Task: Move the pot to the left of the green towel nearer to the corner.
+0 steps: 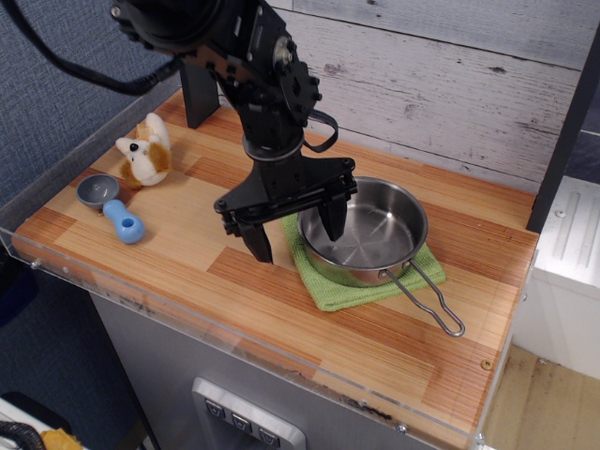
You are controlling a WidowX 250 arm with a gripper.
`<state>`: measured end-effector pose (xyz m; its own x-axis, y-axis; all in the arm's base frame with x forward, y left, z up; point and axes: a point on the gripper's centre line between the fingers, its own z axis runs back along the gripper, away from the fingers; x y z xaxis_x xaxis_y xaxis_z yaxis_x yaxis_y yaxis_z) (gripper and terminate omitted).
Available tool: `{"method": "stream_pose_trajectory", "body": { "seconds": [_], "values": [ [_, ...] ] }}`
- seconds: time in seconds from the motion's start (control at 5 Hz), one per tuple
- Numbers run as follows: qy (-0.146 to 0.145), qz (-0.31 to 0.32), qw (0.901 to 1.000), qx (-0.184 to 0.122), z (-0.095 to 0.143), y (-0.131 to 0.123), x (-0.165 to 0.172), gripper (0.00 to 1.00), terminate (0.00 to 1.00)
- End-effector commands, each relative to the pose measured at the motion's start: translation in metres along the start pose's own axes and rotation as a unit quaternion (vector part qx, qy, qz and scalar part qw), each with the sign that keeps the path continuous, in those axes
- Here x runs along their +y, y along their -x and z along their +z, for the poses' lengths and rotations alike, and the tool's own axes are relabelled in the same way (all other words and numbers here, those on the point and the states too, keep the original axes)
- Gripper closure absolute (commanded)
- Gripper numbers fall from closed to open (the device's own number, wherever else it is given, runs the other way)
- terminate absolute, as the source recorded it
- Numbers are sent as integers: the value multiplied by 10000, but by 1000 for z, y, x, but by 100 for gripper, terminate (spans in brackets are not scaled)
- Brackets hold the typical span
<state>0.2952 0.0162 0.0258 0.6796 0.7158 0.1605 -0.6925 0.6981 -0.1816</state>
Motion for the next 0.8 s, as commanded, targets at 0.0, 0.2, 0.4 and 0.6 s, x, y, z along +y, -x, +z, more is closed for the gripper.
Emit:
{"method": "stream_pose_trajectory", "body": {
  "seconds": [0.0, 0.2, 0.4, 0.6],
  "values": [
    [76, -9, 9997, -246, 10, -9, -9, 100, 0],
    [4, 79, 9994, -345, 19, -11, -4, 100, 0],
    [-54, 110, 9993, -363, 24, -12, 0, 100, 0],
    [-97, 138, 9990, -423, 29, -13, 3, 100, 0]
  ]
}}
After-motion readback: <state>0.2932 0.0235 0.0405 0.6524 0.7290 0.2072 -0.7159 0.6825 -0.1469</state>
